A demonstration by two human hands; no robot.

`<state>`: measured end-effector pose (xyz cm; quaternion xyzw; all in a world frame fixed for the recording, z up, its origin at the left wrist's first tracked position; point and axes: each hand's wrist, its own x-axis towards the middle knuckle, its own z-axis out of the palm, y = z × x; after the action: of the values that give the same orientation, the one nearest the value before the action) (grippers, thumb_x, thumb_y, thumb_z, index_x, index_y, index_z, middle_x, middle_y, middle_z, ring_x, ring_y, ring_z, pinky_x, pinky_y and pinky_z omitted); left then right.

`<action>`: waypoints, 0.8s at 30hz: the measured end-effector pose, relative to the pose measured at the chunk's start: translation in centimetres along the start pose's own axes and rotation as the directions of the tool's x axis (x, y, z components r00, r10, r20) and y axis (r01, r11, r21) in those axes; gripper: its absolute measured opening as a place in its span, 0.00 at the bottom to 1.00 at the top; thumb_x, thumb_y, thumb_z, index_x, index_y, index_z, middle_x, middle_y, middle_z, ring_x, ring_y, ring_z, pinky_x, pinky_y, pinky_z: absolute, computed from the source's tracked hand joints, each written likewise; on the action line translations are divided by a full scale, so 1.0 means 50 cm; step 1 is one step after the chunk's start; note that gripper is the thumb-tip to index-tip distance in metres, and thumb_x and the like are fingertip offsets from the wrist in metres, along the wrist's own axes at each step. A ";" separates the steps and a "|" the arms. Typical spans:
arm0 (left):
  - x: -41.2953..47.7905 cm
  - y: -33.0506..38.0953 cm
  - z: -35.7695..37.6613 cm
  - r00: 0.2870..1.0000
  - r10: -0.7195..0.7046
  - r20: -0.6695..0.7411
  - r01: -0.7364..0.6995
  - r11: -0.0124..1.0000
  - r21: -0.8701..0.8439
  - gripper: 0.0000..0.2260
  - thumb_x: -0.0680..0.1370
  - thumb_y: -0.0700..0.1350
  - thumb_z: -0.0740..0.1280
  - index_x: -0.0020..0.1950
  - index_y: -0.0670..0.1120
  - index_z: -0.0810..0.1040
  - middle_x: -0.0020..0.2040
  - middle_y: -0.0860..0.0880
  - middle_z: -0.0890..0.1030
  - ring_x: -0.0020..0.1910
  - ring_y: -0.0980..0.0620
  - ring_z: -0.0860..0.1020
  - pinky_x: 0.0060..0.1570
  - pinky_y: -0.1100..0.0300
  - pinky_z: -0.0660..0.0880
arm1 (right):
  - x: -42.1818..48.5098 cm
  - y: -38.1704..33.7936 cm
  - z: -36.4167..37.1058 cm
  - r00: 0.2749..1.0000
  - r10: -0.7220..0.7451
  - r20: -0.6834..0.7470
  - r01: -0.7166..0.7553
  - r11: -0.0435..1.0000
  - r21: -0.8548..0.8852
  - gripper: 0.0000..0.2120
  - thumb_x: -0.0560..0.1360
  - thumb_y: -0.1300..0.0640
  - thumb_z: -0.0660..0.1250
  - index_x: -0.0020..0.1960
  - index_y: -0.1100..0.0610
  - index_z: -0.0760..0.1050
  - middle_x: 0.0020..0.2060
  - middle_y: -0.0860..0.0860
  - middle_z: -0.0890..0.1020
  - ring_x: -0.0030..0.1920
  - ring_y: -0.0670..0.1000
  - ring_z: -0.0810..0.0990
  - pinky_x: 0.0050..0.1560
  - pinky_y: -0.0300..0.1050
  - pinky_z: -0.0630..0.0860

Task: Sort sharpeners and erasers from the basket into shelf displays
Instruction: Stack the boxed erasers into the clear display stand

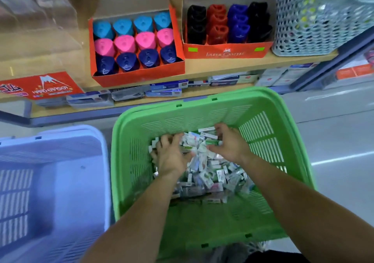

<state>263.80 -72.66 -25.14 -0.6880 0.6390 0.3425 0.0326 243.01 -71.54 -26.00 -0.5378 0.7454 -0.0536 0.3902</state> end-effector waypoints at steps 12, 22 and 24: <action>0.018 0.026 0.003 0.992 0.054 0.114 -0.056 0.998 0.014 0.39 0.69 0.61 0.76 0.76 0.66 0.60 0.77 0.55 0.67 0.77 0.47 0.60 0.75 0.39 0.53 | 0.001 -0.003 0.022 0.999 -0.035 0.041 0.032 0.998 0.056 0.38 0.69 0.44 0.78 0.73 0.42 0.63 0.58 0.45 0.81 0.56 0.51 0.80 0.57 0.54 0.79; 0.037 0.019 -0.012 0.965 0.159 0.206 -0.189 0.973 0.131 0.32 0.68 0.62 0.77 0.68 0.62 0.67 0.69 0.58 0.75 0.69 0.48 0.68 0.70 0.45 0.62 | 0.004 -0.014 0.021 0.978 -0.096 0.187 0.099 0.995 -0.005 0.36 0.71 0.50 0.78 0.74 0.42 0.65 0.58 0.45 0.82 0.56 0.50 0.80 0.53 0.44 0.75; 0.037 0.018 -0.013 0.958 0.175 0.227 -0.211 0.967 0.146 0.33 0.68 0.62 0.77 0.68 0.62 0.67 0.70 0.58 0.74 0.70 0.47 0.68 0.70 0.44 0.61 | 0.002 -0.020 0.016 0.971 -0.091 0.222 0.089 0.996 0.021 0.35 0.70 0.51 0.78 0.73 0.44 0.67 0.57 0.46 0.80 0.55 0.49 0.79 0.55 0.46 0.75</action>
<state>263.15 -74.70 -25.25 -0.5765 0.7227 0.3601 0.1252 244.28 -71.79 -26.12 -0.5716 0.6714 -0.0147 0.4716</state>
